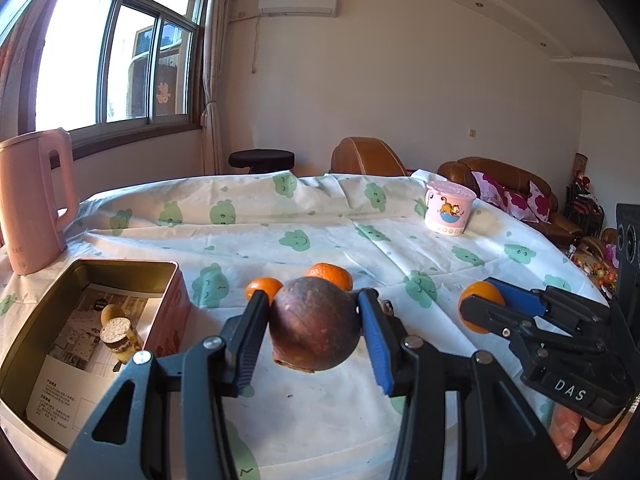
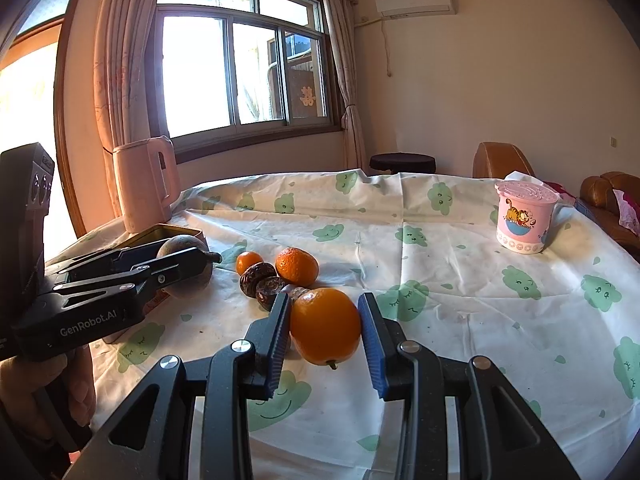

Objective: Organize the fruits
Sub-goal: 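Lift the passion fruit with the left tool while the right tool lifts the orange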

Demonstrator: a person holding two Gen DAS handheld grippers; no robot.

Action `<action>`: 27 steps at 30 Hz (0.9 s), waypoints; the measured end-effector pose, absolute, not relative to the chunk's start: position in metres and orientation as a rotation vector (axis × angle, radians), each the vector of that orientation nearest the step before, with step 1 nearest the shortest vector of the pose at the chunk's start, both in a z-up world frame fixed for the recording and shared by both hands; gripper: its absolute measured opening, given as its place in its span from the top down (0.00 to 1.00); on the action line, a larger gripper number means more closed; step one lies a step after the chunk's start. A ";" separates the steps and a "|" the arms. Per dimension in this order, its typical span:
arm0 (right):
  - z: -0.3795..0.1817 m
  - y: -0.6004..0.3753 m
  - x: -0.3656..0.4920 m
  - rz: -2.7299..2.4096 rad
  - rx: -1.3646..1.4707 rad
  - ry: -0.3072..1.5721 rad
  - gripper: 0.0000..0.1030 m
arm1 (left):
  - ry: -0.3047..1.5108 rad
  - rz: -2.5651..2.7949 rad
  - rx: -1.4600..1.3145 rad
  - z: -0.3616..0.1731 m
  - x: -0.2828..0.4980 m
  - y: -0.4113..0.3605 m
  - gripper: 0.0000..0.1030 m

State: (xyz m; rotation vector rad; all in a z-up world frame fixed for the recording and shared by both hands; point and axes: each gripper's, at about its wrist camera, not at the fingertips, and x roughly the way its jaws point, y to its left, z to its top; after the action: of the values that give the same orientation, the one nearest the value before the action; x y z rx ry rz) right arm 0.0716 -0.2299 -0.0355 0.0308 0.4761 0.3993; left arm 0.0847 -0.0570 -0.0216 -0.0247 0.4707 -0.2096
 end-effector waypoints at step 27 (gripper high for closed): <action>-0.032 -0.234 0.063 0.390 0.036 0.413 0.65 | 0.391 -0.171 -0.025 -0.016 0.071 -0.053 0.53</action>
State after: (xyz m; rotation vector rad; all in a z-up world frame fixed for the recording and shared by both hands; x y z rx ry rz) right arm 0.0628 -0.2336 -0.0321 0.0359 0.4130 0.3905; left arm 0.0714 -0.0533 -0.0156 -0.0254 0.3912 -0.1711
